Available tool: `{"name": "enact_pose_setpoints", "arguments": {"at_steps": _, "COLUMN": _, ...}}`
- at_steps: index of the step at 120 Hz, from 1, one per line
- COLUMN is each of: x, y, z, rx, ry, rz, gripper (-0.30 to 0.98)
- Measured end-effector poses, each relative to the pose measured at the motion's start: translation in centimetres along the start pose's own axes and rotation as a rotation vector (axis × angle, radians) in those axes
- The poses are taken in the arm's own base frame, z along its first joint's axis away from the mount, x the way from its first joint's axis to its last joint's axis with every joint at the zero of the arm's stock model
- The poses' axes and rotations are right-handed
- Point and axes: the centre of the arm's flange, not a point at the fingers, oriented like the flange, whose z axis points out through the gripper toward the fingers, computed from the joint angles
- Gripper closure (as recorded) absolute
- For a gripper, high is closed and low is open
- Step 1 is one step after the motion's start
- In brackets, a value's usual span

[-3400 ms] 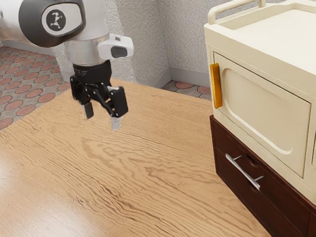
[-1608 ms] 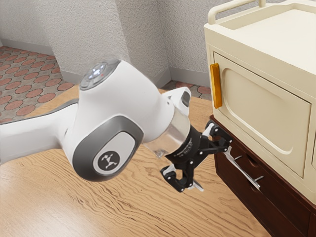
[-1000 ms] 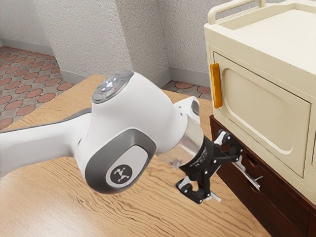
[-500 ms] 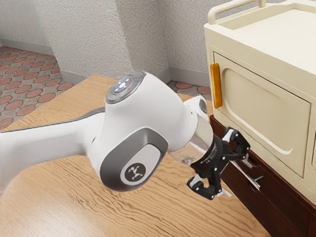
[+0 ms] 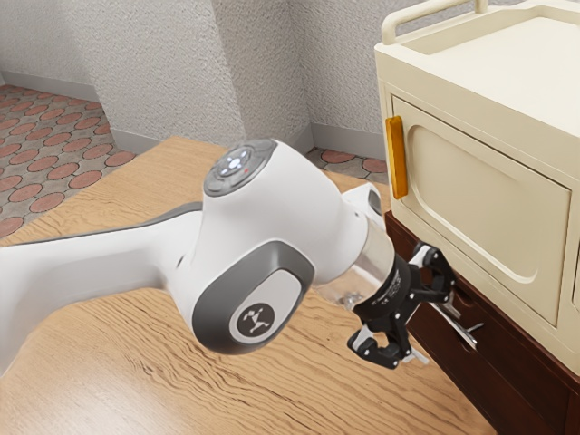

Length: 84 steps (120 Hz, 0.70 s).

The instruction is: Pull the drawer handle with one arm to open the drawer

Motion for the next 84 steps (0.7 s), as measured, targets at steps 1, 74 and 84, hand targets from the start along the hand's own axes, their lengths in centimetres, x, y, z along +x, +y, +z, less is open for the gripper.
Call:
{"name": "enact_pose_setpoints", "arguments": {"at_steps": 1, "x": 0.0, "y": 0.0, "z": 0.0, "rx": 0.000, "ry": 0.000, "rz": 0.000, "gripper": 0.30}}
{"name": "enact_pose_setpoints", "arguments": {"at_steps": 74, "x": 0.5, "y": -1.1, "z": -1.7, "rx": 0.014, "ry": 0.016, "rz": 0.019, "gripper": 0.75}}
{"name": "enact_pose_setpoints", "arguments": {"at_steps": 84, "x": 0.6, "y": -1.6, "z": -2.0, "rx": 0.028, "ry": 0.021, "rz": 0.026, "gripper": 0.76}}
